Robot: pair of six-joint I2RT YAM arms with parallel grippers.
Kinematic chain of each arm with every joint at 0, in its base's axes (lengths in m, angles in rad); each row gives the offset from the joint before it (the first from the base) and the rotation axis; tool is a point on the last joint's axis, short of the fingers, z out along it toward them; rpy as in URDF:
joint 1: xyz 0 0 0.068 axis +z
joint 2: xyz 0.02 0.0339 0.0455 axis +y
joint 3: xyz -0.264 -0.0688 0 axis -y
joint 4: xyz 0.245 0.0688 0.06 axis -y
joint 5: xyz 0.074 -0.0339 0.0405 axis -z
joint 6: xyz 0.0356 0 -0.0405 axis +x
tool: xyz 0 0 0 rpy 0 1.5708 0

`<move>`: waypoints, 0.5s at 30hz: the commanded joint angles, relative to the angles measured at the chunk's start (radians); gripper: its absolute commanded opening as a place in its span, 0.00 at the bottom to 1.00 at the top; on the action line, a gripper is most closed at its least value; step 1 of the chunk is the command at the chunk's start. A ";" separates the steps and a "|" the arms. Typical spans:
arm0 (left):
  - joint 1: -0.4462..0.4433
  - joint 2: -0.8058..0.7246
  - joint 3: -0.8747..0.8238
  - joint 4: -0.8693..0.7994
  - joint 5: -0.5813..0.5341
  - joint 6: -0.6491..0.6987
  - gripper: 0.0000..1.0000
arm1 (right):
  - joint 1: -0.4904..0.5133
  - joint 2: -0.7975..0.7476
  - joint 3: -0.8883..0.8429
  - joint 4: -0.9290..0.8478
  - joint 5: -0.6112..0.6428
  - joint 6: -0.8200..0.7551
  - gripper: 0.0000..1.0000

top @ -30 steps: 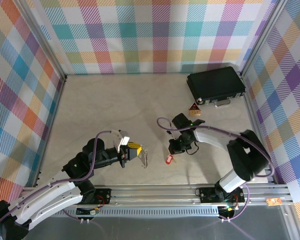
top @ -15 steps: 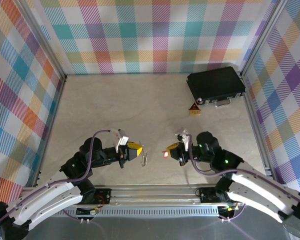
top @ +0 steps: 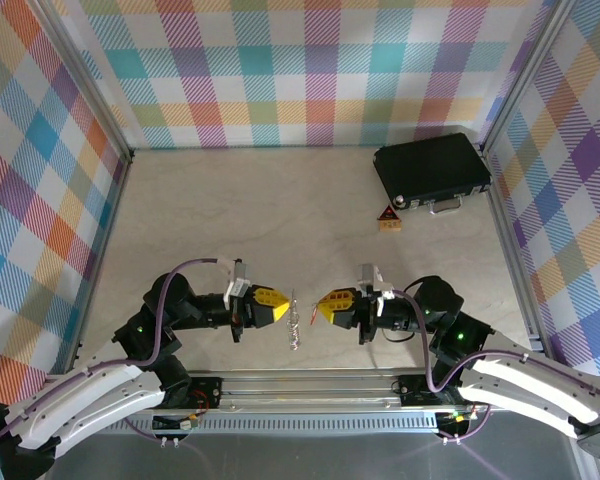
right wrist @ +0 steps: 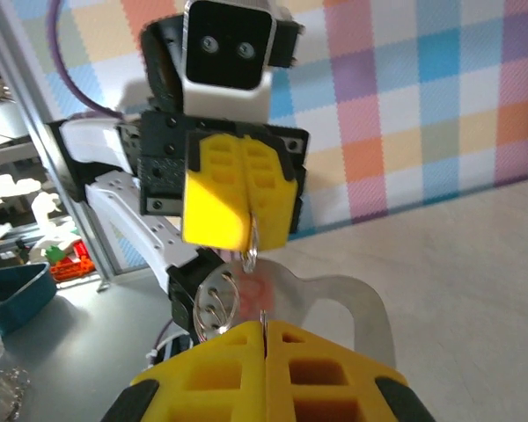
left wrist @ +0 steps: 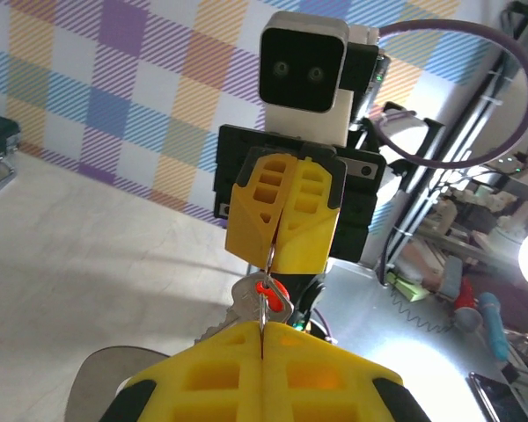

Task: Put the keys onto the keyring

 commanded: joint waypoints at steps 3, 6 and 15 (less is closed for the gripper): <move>-0.020 0.018 0.044 0.089 0.063 0.002 0.00 | 0.021 0.008 0.013 0.194 -0.021 0.004 0.00; -0.024 0.034 0.046 0.105 0.069 0.001 0.00 | 0.032 0.013 0.013 0.213 -0.007 0.006 0.00; -0.031 0.049 0.042 0.136 0.041 0.002 0.00 | 0.052 0.027 0.024 0.198 0.047 -0.030 0.00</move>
